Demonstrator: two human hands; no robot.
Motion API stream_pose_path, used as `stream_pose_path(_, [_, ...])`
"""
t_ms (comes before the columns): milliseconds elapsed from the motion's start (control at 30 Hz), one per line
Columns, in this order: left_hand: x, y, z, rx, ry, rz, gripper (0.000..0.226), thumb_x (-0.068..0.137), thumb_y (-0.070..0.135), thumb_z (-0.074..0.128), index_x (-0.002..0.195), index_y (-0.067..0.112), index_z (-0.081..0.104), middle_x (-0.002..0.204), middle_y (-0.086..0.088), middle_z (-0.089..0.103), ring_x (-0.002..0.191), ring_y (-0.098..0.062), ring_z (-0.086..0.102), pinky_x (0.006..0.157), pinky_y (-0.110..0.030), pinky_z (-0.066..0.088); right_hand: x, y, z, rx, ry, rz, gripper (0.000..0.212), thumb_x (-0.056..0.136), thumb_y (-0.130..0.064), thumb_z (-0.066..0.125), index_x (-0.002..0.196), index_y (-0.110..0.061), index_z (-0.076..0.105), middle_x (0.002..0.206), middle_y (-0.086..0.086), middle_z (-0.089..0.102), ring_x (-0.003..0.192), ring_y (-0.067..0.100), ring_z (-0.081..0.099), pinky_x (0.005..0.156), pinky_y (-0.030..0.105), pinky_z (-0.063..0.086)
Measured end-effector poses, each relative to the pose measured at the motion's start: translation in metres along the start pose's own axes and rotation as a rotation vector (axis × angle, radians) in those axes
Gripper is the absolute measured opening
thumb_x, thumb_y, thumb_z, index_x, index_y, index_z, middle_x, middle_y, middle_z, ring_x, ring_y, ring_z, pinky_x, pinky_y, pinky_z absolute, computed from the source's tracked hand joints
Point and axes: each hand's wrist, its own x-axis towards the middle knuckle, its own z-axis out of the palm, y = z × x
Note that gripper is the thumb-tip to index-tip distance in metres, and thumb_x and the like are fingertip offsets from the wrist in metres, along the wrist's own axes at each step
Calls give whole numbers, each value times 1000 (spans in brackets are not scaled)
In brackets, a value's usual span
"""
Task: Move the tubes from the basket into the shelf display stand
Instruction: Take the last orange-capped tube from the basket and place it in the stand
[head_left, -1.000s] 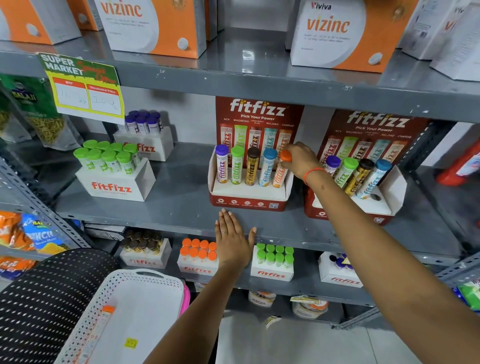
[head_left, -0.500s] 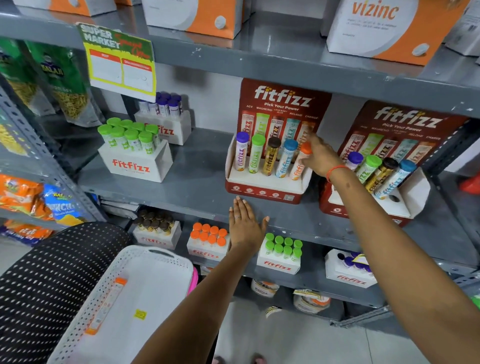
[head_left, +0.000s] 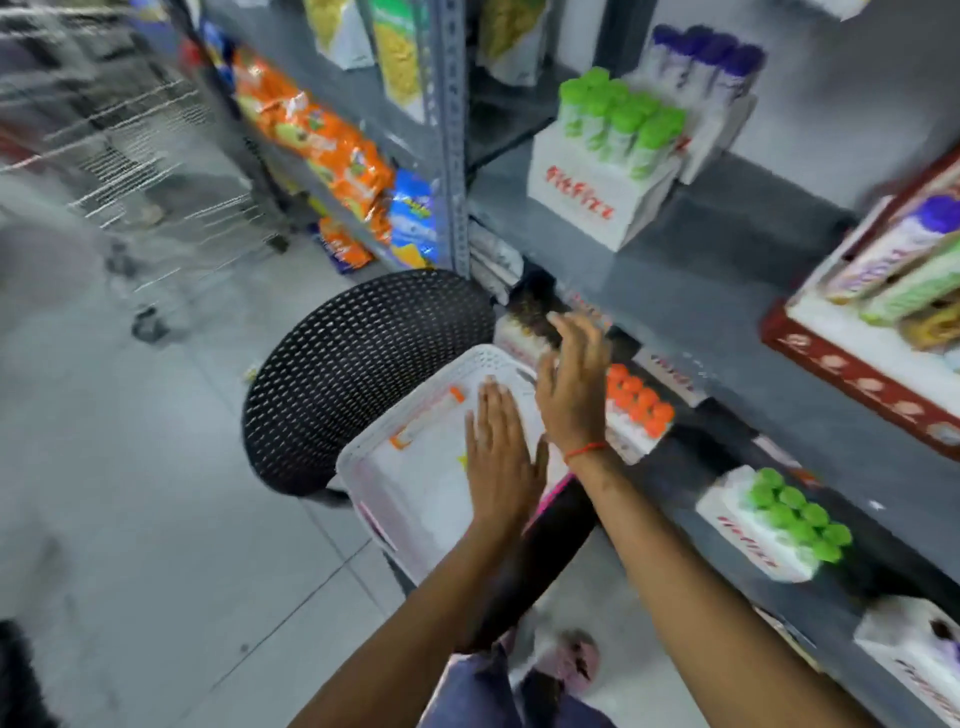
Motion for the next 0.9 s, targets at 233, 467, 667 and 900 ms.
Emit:
stream_pose_path(233, [-55, -144, 22, 105, -135, -391, 73, 93, 47, 23, 140, -9, 30, 147, -26, 33, 137, -39, 31, 110, -52, 27, -45, 19, 143, -214, -698, 12, 40, 90, -12, 50, 129, -4, 48, 133, 19, 49, 126, 34, 42, 108, 37, 30])
stream_pose_path(467, [-75, -182, 52, 96, -231, -398, 70, 95, 35, 47, 145, -4, 17, 153, -23, 17, 143, -36, 17, 115, -43, 3, -42, 36, 208, -428, -981, -180, 42, 89, 1, 40, 131, 0, 41, 140, 19, 42, 133, 33, 32, 108, 40, 32])
stream_pose_path(667, [-75, -181, 55, 122, -216, -412, 69, 98, 39, 36, 146, -2, 9, 155, -21, 14, 144, -33, 13, 115, -43, 0, -45, 58, 203, -597, -1023, -168, 32, 94, 3, 36, 123, -1, 50, 133, 21, 43, 122, 40, 39, 100, 44, 43])
stream_pose_path(900, [-70, -178, 52, 126, -263, -391, 70, 99, 42, 31, 146, -2, 5, 156, -22, 9, 145, -32, 7, 116, -37, -4, -48, 62, 155, -120, -932, 245, 33, 79, -1, 68, 112, -1, 64, 116, 24, 64, 109, 36, 60, 94, 37, 48])
